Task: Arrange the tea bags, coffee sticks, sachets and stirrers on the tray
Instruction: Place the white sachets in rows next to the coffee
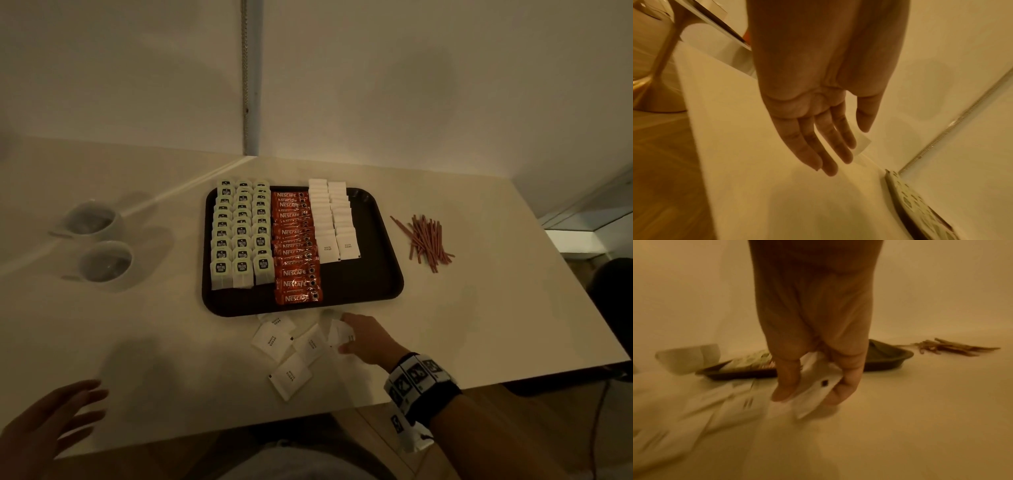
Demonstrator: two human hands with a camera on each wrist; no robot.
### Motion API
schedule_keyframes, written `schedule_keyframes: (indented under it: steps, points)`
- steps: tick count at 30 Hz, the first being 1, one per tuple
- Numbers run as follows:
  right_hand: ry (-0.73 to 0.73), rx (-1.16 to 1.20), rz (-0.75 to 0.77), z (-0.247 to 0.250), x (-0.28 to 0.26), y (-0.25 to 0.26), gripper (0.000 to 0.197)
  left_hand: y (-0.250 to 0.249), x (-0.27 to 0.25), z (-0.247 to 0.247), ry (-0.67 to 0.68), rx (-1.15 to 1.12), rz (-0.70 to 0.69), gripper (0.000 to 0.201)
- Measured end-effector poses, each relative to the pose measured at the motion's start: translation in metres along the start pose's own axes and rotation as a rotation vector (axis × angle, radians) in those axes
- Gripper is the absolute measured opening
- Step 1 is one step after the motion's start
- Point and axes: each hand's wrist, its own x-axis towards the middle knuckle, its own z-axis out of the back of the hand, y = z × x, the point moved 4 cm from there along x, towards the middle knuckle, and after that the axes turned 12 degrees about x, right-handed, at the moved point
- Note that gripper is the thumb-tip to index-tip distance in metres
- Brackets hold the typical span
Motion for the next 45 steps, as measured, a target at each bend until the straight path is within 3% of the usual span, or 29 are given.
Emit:
schedule_keyframes:
  steps: [3, 5, 7, 10, 14, 18, 23, 30, 37, 41, 45]
  points:
    - [0.028, 0.207, 0.062, 0.031, -0.004, 0.027, 0.047, -0.051, -0.017, -0.024, 0.01, 0.106, -0.134, 0.023]
    - [0.074, 0.492, 0.127, 0.055, -0.002, 0.053, 0.035, -0.092, -0.024, -0.049, 0.029, 0.116, -0.264, 0.021]
    - [0.163, 0.75, 0.195, 0.075, 0.003, 0.083, 0.032, -0.137, -0.033, -0.079, 0.081, 0.152, -0.387, 0.02]
    - [0.2, 0.872, 0.317, 0.096, 0.008, 0.129, 0.032, -0.197, -0.036, -0.127, 0.193, 0.11, -0.494, 0.02]
    - [0.164, 0.949, 0.432, 0.106, 0.013, 0.175, 0.035, -0.255, -0.036, -0.19, 0.451, -0.176, -0.412, 0.046]
    - [0.001, 0.826, 0.516, 0.109, 0.019, 0.191, 0.027, -0.291, -0.047, -0.23, 0.631, -0.546, -0.305, 0.041]
    - [-0.341, 0.565, 0.635, 0.125, 0.025, 0.185, 0.038, -0.3, -0.035, -0.236, 0.587, -0.69, -0.303, 0.037]
    - [-0.414, 0.647, 0.762, 0.13, 0.031, 0.178, 0.027, -0.313, -0.027, -0.235, 0.449, -0.617, -0.344, 0.023]
    - [-0.351, 0.635, 0.748, 0.133, 0.043, 0.173, 0.014, -0.315, -0.016, -0.239, 0.376, -0.509, -0.392, 0.026]
    - [-0.25, 0.743, 0.602, 0.131, 0.057, 0.162, 0.01, -0.314, -0.01, -0.239, 0.351, -0.549, -0.33, 0.031]
    - [-0.196, 0.859, 0.55, 0.127, 0.064, 0.155, 0.006, -0.313, -0.005, -0.238, 0.285, -0.503, -0.363, 0.025]
